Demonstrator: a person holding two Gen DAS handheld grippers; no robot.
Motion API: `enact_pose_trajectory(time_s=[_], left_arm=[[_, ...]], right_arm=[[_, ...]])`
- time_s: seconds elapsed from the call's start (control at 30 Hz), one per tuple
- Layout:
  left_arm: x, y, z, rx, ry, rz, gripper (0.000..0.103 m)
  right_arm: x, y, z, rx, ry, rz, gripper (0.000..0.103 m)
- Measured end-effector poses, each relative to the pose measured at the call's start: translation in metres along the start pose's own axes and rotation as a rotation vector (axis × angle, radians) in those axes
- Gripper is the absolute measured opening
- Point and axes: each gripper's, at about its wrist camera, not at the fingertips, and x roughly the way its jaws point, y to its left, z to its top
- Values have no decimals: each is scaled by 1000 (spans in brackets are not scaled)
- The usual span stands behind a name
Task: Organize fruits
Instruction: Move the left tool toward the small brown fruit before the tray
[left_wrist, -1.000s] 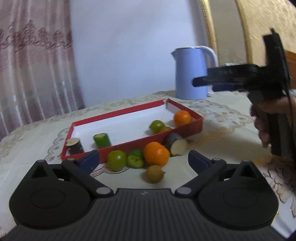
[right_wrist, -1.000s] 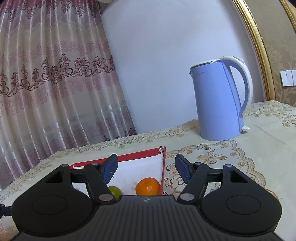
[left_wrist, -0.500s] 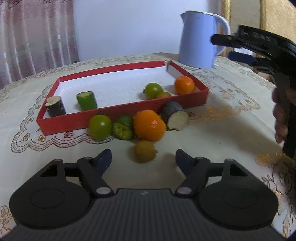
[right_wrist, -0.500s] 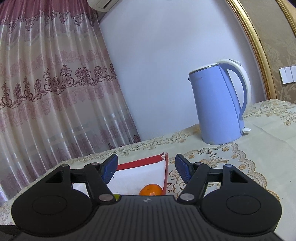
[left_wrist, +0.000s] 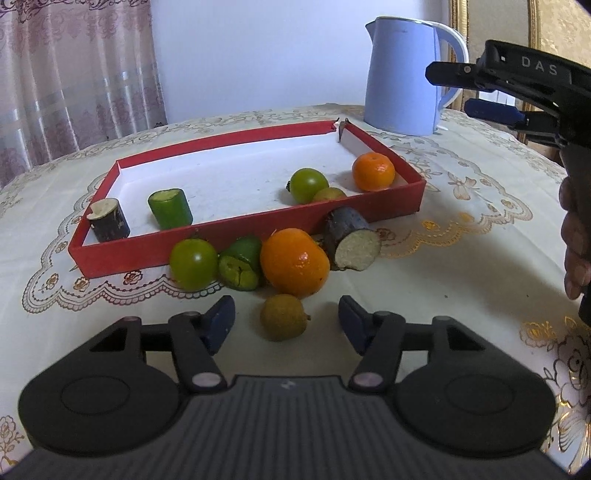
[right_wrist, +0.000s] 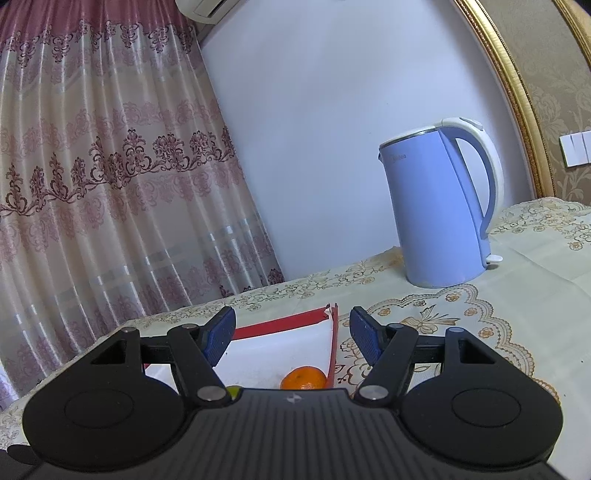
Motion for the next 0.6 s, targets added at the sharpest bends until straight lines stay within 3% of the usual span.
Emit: enact_pose_trajectory(time_s=[0.6], left_arm=[[-1,0,-1,-50,-8,9,48]], right_arm=[[5,0,-4,-16,6,-37,68]])
